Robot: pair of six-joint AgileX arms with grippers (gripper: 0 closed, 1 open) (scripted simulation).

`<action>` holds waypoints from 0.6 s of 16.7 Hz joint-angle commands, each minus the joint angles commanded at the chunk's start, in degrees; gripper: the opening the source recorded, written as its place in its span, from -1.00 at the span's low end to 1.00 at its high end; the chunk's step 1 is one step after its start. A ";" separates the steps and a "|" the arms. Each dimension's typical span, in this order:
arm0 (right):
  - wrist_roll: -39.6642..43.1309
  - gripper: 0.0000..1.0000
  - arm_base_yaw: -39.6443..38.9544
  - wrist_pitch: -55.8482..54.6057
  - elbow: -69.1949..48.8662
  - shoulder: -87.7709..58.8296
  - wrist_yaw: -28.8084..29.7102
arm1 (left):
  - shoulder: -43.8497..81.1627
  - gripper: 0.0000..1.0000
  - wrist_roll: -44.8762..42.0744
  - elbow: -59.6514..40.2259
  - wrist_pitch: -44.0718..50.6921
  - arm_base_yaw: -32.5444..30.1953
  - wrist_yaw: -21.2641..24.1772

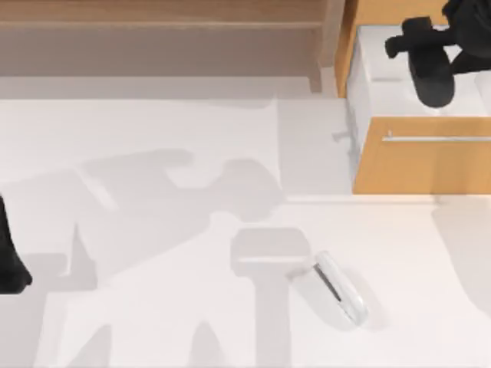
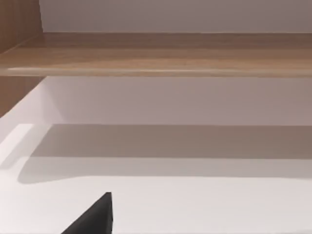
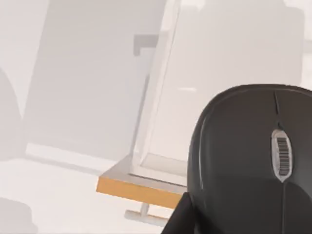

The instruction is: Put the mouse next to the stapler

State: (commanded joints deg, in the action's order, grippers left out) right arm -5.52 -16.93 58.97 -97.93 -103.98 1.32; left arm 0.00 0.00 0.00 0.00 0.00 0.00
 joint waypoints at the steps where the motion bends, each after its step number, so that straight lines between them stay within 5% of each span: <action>1: -1.45 -1.00 -0.97 -0.54 2.64 1.99 0.03 | 0.00 1.00 0.00 0.00 0.00 0.00 0.00; 10: -13.46 -1.00 -7.37 -6.60 27.84 12.29 0.62 | 0.00 1.00 0.00 0.00 0.00 0.00 0.00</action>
State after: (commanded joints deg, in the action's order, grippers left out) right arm -18.98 -24.30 52.37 -70.09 -91.69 1.94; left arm 0.00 0.00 0.00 0.00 0.00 0.00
